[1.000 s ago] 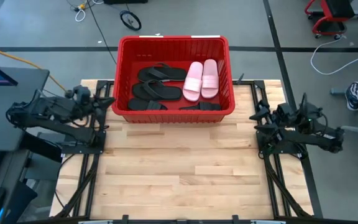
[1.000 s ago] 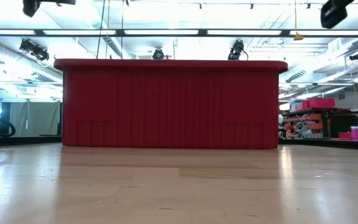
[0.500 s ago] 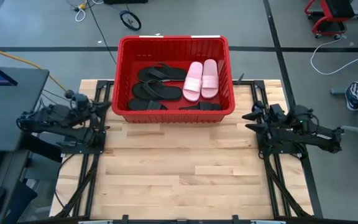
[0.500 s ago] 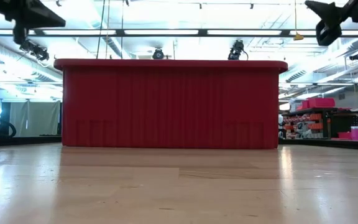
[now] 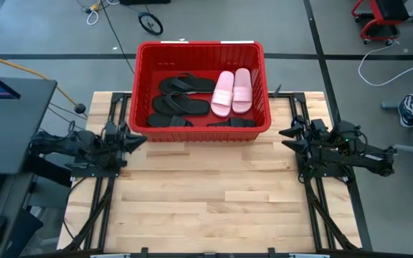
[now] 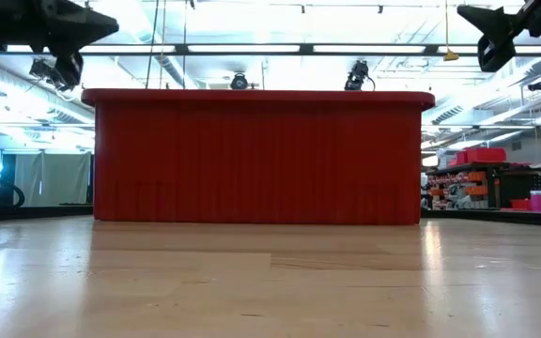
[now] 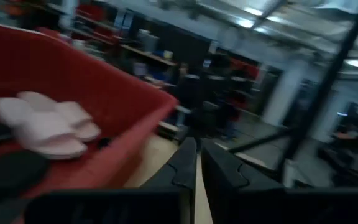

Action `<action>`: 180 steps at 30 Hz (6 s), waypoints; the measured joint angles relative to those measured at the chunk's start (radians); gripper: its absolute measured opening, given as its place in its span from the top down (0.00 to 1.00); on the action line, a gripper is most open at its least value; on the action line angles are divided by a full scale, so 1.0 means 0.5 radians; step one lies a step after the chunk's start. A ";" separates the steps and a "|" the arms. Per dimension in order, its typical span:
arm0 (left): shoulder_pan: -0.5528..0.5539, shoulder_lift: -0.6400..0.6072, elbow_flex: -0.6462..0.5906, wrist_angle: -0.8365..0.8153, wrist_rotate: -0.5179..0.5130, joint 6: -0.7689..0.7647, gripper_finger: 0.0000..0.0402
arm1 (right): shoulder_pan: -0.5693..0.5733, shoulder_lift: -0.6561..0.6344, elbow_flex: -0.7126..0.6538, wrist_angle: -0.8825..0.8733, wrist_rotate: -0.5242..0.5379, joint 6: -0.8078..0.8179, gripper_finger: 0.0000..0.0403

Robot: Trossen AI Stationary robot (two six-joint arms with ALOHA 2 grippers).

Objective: Pick and place slides into bin
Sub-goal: Return to Home Position

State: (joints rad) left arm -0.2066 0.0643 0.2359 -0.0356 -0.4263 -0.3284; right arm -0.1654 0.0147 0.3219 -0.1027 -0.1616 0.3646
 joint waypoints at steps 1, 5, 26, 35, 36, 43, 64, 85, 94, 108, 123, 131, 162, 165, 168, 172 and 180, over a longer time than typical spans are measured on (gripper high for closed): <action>0.000 0.000 -0.036 0.046 0.054 -0.001 0.92 | 0.000 0.000 0.000 -0.004 0.000 -0.001 0.49; -0.001 0.000 -0.161 0.124 0.177 -0.052 0.92 | 0.000 0.001 0.000 -0.036 0.001 -0.003 0.49; -0.002 0.002 -0.455 0.476 0.272 -0.001 0.92 | 0.000 0.006 0.001 -0.130 -0.001 -0.075 0.49; -0.001 0.001 -0.455 0.491 0.269 -0.002 0.90 | 0.000 0.099 0.001 -0.188 -0.081 -0.178 0.49; -0.001 0.001 -0.455 0.491 0.269 -0.001 0.90 | 0.000 0.114 0.001 -0.186 -0.080 -0.178 0.49; -0.001 0.001 -0.455 0.491 0.269 -0.001 0.92 | 0.000 0.167 -0.003 -0.124 -0.082 -0.206 0.49; 0.000 0.001 -0.456 0.493 0.269 0.000 0.91 | 0.000 0.160 -0.556 0.700 -0.137 0.021 0.49; 0.000 0.002 -0.457 0.494 0.268 0.001 0.91 | 0.000 0.198 -0.594 0.285 -0.027 -0.052 0.49; 0.000 0.002 -0.457 0.494 0.268 0.001 0.94 | 0.000 0.198 -0.594 0.287 -0.029 -0.053 0.49; 0.000 0.002 -0.458 0.494 0.268 0.001 0.90 | 0.001 0.198 -0.594 0.287 -0.030 -0.054 0.49; 0.000 0.002 -0.458 0.494 0.268 0.000 0.91 | 0.001 0.198 -0.593 0.287 -0.030 -0.054 0.49; 0.000 0.002 -0.458 0.494 0.268 0.000 0.91 | 0.001 0.198 -0.592 0.287 -0.030 -0.054 0.49; 0.000 0.002 -0.458 0.494 0.268 0.000 0.93 | 0.001 0.198 -0.592 0.287 -0.030 -0.053 0.49; 0.000 0.002 -0.458 0.494 0.268 0.000 0.93 | 0.001 0.198 -0.592 0.287 -0.030 -0.053 0.49; 0.000 0.002 -0.458 0.494 0.268 0.001 0.91 | 0.001 0.198 -0.592 0.287 -0.029 -0.053 0.49; 0.000 0.002 -0.458 0.494 0.268 0.001 0.90 | 0.001 0.198 -0.592 0.287 -0.029 -0.054 0.49; -0.001 0.001 -0.458 0.494 0.268 0.001 0.92 | 0.001 0.197 -0.592 0.287 -0.029 -0.053 0.49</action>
State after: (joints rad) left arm -0.2068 0.0649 0.0071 0.2115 -0.2920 -0.3279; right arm -0.1650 0.1131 0.0261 0.0408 -0.1762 0.3380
